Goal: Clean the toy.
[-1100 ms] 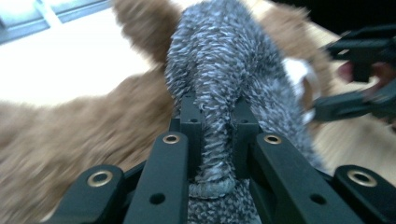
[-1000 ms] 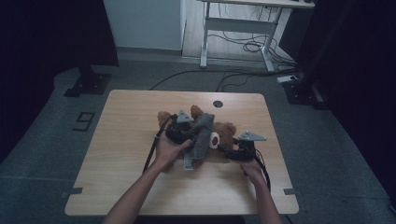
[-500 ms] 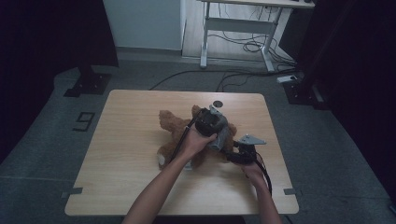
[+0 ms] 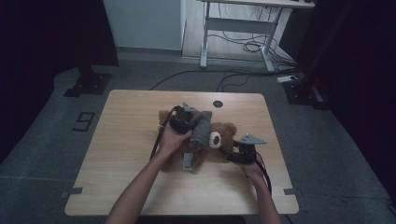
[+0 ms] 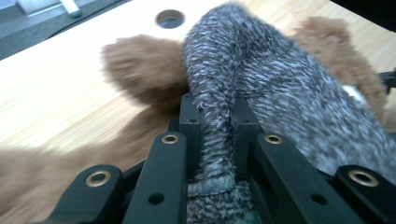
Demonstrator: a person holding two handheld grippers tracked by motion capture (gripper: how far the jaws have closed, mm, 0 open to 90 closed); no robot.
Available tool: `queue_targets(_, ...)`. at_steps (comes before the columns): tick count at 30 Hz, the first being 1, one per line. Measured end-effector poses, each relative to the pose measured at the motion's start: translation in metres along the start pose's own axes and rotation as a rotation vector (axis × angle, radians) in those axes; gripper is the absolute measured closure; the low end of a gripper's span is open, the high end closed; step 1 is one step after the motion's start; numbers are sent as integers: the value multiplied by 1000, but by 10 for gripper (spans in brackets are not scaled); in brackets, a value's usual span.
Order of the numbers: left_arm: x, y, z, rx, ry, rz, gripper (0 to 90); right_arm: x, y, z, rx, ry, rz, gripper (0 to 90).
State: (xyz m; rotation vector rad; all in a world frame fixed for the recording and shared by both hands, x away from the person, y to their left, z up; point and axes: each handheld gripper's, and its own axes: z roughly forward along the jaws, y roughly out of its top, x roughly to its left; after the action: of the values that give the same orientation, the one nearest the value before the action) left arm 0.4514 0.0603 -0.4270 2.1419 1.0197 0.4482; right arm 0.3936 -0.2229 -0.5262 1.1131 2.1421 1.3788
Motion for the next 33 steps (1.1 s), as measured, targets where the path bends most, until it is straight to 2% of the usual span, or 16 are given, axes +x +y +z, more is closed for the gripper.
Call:
queue_targets(4, 26, -12, -9, 11, 47, -38, 790, 0, 0, 0, 1, 0, 2, 379)
queue_targets(6, 42, -20, -11, 14, 55, -84, 790, 0, 0, 0, 1, -1, 0, 379)
queue_targets(7, 42, -20, -11, 14, 55, -84, 790, 1, 0, 0, 1, -1, 2, 380)
queue_targets(8, 55, -27, -12, 20, 62, -120, 790, 1, 0, 0, -1, -1, 4, 380)
queue_targets(9, 60, -31, -12, 23, 68, -134, 789, 1, 1, 0, -1, 0, 4, 380)
queue_targets(14, 75, -49, -6, 53, 80, -173, 790, 1, 1, 1, 6, 0, -2, 384)
queue_targets(17, 78, -51, -8, 48, 74, -193, 790, 1, 0, 1, 4, 1, 4, 385)
queue_targets(21, 72, -42, -17, 22, 77, -169, 793, 0, 0, 1, 8, 0, 4, 385)
queue_targets(24, 57, -24, -26, -14, 35, -136, 793, 0, 0, 1, 9, 2, 4, 385)
queue_targets(30, 18, 0, -28, -73, -43, -68, 793, 0, 0, 0, 11, 3, 4, 385)
queue_targets(31, 18, 0, -28, -73, -43, -68, 793, 0, 0, 0, 11, 3, 4, 385)
queue_targets(32, 4, 8, -25, -80, -64, -47, 793, 0, 0, 0, 11, 3, 3, 386)
queue_targets(33, -2, 12, -22, -80, -72, -34, 792, 0, 0, 0, 11, 3, 3, 386)
